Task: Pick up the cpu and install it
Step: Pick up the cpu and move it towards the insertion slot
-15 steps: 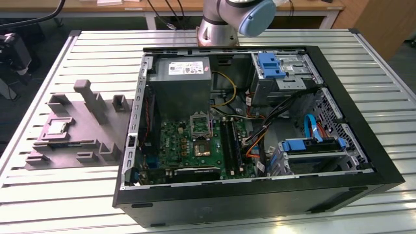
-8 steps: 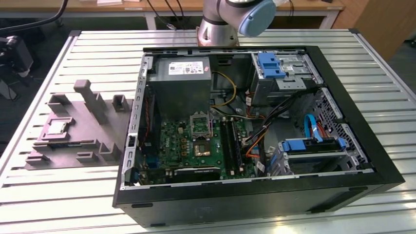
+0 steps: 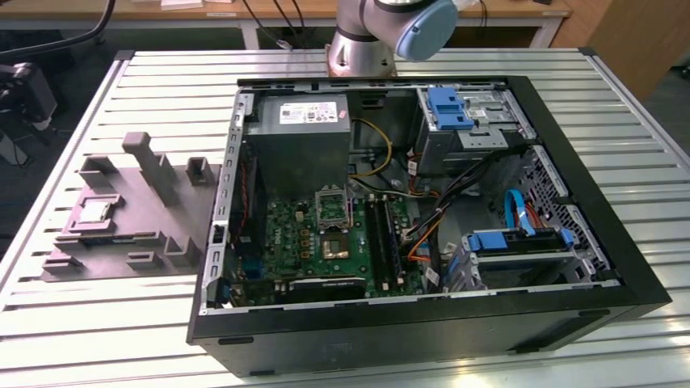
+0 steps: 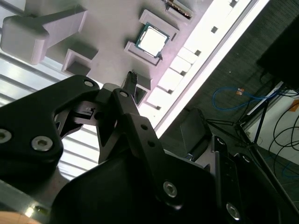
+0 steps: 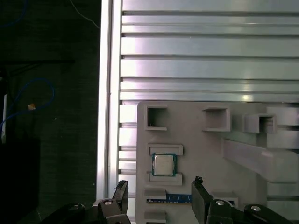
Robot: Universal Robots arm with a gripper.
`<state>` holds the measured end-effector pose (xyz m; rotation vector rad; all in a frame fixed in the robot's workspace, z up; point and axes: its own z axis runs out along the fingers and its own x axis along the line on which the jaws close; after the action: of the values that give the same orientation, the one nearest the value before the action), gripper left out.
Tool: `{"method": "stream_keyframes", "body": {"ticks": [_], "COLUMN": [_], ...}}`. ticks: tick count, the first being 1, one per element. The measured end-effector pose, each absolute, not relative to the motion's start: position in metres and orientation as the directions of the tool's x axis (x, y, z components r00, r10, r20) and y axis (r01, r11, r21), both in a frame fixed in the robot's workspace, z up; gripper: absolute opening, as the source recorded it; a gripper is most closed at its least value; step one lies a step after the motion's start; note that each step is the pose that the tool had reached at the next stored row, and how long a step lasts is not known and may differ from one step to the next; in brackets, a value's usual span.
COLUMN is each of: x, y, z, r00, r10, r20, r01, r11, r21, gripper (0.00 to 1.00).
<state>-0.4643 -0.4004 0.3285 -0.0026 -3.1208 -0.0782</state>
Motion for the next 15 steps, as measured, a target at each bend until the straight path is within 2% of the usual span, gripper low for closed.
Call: {"method": "stream_keyframes", "body": {"ticks": [15], "x": [-0.4643], "y": [-0.4004], "z": [0.3242], "r00": [-1.000], "r10": [0.001], "r20": [0.020], "r01": [0.002], "r11": [0.999], "r21": [0.050], "gripper": [0.65]}}
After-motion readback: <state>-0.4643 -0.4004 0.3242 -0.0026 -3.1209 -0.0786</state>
